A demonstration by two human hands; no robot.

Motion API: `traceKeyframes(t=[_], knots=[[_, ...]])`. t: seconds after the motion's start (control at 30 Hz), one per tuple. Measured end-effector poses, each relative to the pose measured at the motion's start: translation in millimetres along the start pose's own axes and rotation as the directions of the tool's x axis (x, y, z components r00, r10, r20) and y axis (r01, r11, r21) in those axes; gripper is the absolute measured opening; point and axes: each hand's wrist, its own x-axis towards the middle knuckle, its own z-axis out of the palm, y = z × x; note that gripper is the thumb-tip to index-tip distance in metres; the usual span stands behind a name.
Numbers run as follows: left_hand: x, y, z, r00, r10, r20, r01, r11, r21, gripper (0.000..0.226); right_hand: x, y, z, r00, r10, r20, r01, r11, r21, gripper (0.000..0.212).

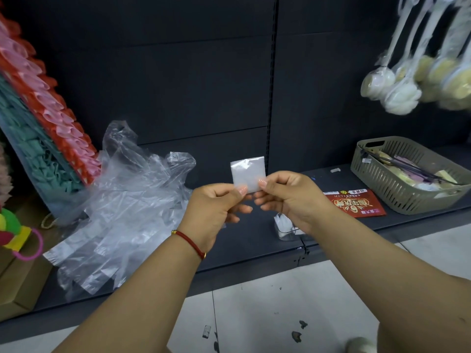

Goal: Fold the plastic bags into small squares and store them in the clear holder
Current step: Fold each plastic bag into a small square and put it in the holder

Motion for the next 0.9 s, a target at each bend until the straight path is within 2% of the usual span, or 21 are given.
traceKeyframes(t=[0.2, 0.33, 0.53, 0.63, 0.7, 0.77, 0.83, 0.9], knots=[[1, -1, 3, 0.997, 0.065, -0.05, -0.071, 0.99, -0.119, 0.011, 2, 9, 1, 0.996, -0.084, -0.021, 0.083, 0.996, -0.045, 0.008], [2, -4, 4, 0.975, 0.154, -0.159, -0.16, 0.987, -0.032, 0.012, 2, 11, 6, 0.992, -0.125, -0.021, 0.122, 0.984, -0.129, 0.003], [-5, -8, 13, 0.949, 0.289, -0.127, -0.27, 0.952, 0.146, 0.014, -5, 2, 15, 0.998, -0.057, -0.033, 0.042, 0.941, -0.337, 0.038], [-5, -12, 18, 0.951, 0.29, -0.11, -0.269, 0.947, 0.173, 0.018, -3, 5, 16, 0.981, -0.146, -0.127, 0.091, 0.927, -0.365, 0.049], [-5, -14, 19, 0.95, 0.295, -0.103, -0.276, 0.947, 0.164, 0.029, -2, 6, 17, 0.96, -0.233, -0.157, 0.154, 0.903, -0.402, 0.047], [-5, -14, 22, 0.953, 0.286, -0.1, -0.269, 0.951, 0.153, 0.03, -2, 8, 19, 0.935, -0.31, -0.169, 0.207, 0.868, -0.451, 0.041], [-6, -14, 26, 0.963, 0.227, -0.147, -0.216, 0.973, 0.082, 0.018, -3, 10, 20, 0.916, -0.357, -0.186, 0.232, 0.846, -0.481, 0.036], [-4, -13, 29, 0.977, 0.101, -0.189, -0.113, 0.992, -0.052, 0.023, -4, 12, 22, 0.907, -0.378, -0.184, 0.24, 0.826, -0.51, 0.033]])
